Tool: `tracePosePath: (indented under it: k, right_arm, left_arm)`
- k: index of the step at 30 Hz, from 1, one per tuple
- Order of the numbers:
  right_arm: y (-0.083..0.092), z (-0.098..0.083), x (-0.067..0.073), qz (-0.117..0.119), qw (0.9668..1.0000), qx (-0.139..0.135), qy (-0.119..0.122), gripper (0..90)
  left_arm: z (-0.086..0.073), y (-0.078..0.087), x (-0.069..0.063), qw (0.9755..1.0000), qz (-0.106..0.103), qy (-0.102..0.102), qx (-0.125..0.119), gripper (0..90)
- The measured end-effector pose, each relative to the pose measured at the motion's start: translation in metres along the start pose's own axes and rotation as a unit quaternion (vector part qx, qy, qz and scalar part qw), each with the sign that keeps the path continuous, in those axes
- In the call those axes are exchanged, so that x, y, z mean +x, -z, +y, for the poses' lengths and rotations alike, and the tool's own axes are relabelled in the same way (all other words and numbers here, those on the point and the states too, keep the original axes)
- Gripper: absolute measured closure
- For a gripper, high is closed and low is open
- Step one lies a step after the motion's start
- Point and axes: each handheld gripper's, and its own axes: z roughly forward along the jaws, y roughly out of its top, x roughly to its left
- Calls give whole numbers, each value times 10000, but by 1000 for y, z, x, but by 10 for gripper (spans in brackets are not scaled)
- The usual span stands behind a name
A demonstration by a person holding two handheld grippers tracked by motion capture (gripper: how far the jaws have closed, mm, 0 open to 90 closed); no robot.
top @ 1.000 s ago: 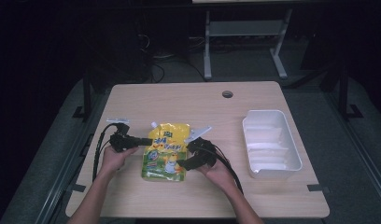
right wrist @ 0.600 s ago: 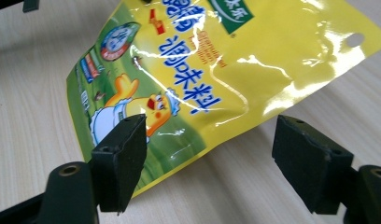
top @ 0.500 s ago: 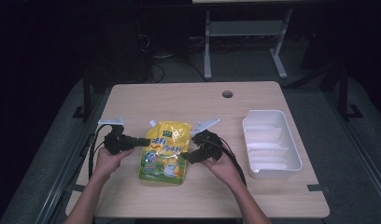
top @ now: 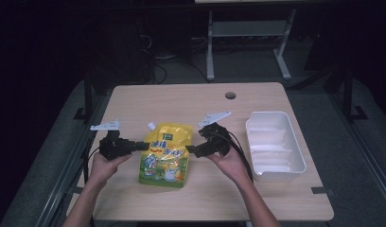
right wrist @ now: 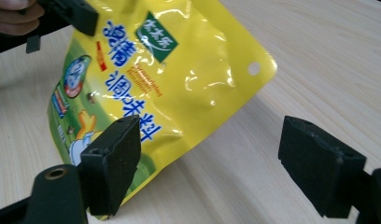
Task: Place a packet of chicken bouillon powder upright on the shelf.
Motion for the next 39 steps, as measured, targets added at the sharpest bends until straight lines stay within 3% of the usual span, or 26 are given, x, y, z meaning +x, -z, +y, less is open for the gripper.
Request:
tracePosePath:
  k: [7,12,18,20,22,23,24,25,27,31,32,34,35,39]
  right_arm:
    - [-6,2,-11,98,9997,5,-244,188]
    - [-14,3,-16,517,9978,-23,-408,223]
    - [-22,7,-11,820,9962,-31,-303,298]
    - [-29,7,-10,1081,9937,0,-282,361]
    - [-31,7,-10,1141,9930,33,-318,384]
    - [-35,6,-11,1355,9903,36,-315,443]
    - [-35,6,-11,1355,9903,36,-315,443]
    - [-36,6,-11,1529,9877,-6,-323,496]
    - [-37,6,-9,1659,9857,-54,-278,532]
    - [-36,8,-7,1816,9831,-121,-206,618]
    - [-34,8,-7,1924,9810,-178,-170,706]
    - [-33,9,-7,1941,9807,-202,-153,723]
    - [-30,9,-5,1967,9802,-219,-57,793]
    - [-26,11,-3,2030,9789,-221,17,867]
  left_arm:
    - [1,5,-9,9998,-30,-176,-43,900]
    - [1,7,-13,9996,-68,-265,-58,900]
    - [1,7,-17,9992,-123,-361,-99,900]
    - [1,8,-18,9991,-145,-386,-100,900]
    - [1,8,-20,9989,-173,-416,-104,900]
    - [1,8,-21,9989,-168,-438,-91,900]
    - [1,8,-21,9989,-168,-438,-91,900]
    - [1,8,-21,9988,-175,-451,-82,900]
    - [1,7,-21,9987,-180,-461,-85,900]
    - [1,7,-21,9988,-158,-461,-68,900]
    - [1,8,-22,9988,-145,-460,-65,900]
    - [1,8,-22,9988,-144,-462,-59,900]
    - [1,8,-21,9988,-159,-449,-60,900]
    - [0,9,-22,9987,-144,-487,-62,900]
